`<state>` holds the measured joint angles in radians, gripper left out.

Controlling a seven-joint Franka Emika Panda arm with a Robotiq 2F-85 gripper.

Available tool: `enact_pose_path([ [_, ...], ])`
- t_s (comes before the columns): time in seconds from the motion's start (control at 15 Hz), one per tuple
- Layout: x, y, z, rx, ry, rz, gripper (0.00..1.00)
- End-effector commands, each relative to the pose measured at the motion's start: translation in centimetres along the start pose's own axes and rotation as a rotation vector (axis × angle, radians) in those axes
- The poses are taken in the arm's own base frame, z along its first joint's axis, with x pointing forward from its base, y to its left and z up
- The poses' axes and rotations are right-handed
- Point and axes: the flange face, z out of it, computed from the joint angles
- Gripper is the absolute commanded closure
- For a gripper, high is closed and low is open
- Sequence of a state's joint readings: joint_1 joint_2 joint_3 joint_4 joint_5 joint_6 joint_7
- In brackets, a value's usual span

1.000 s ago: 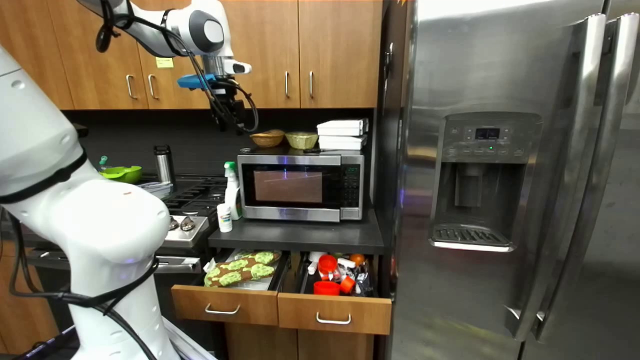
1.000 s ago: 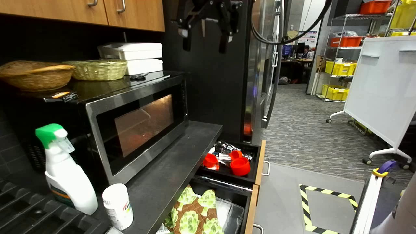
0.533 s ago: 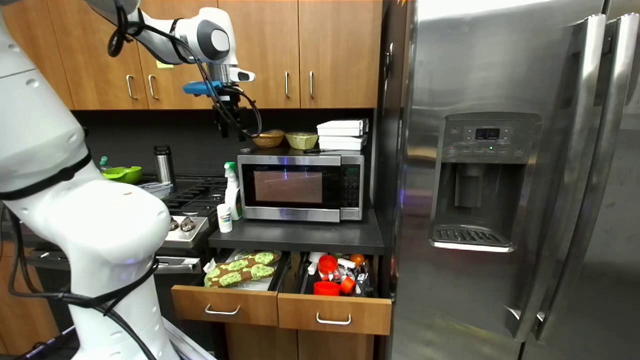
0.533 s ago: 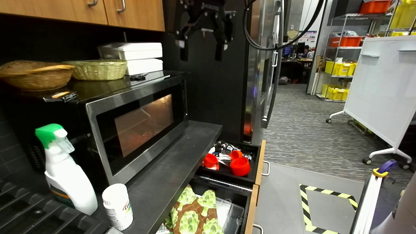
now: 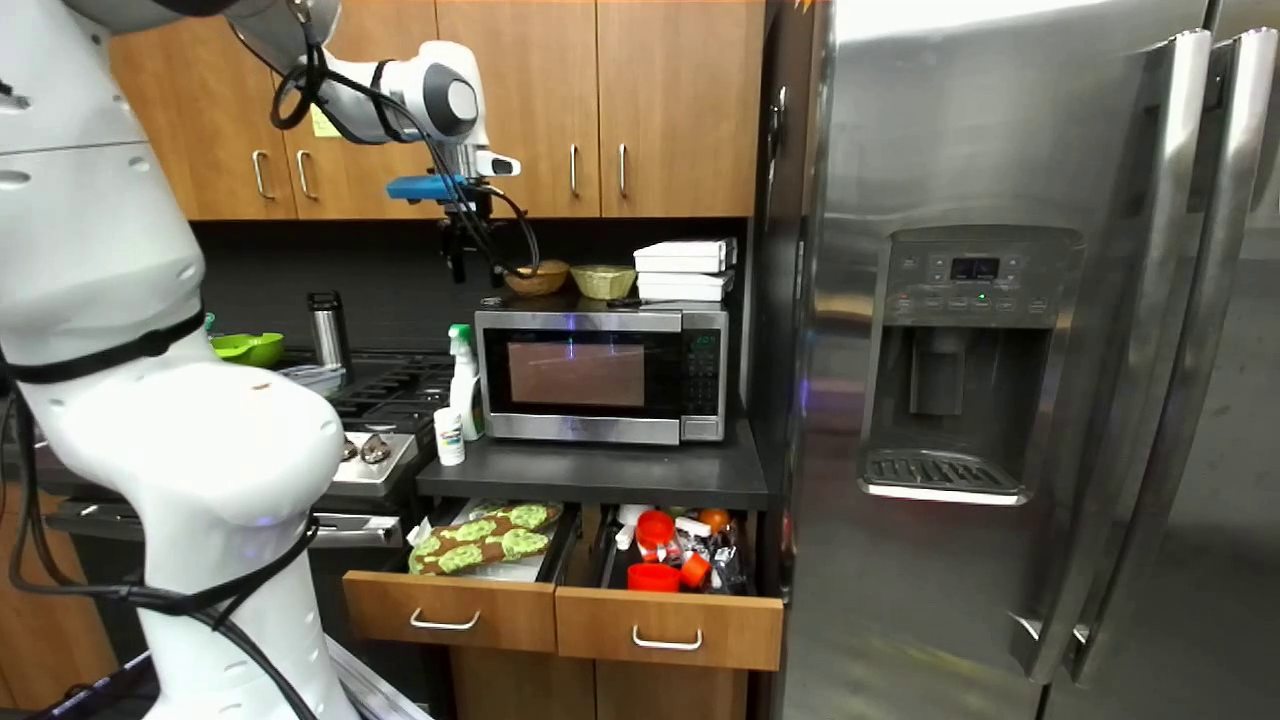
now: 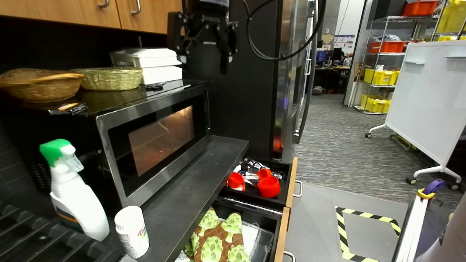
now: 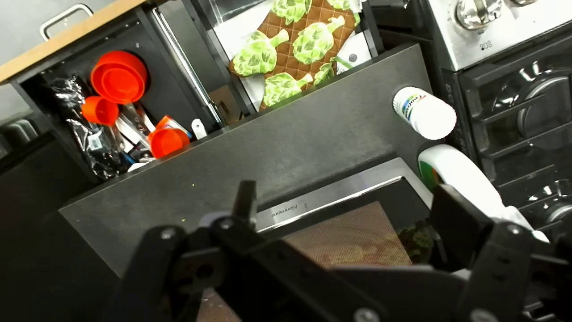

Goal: Pick up the black square box from the microwave top and put it on the kitchen counter

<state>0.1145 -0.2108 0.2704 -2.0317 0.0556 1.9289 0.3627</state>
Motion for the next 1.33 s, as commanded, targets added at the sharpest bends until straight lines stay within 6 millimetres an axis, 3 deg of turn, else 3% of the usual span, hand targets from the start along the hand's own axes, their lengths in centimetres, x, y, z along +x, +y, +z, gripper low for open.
enact_pose_path([
  [0.0,3.3,-2.2,1.5,-0.009,-0.016,-0.078,0.0],
  [0.53,9.0,-6.0,4.3,-0.027,-0.028,-0.187,0.0],
  [1.27,14.9,-8.6,2.3,0.024,-0.015,-0.296,0.0],
])
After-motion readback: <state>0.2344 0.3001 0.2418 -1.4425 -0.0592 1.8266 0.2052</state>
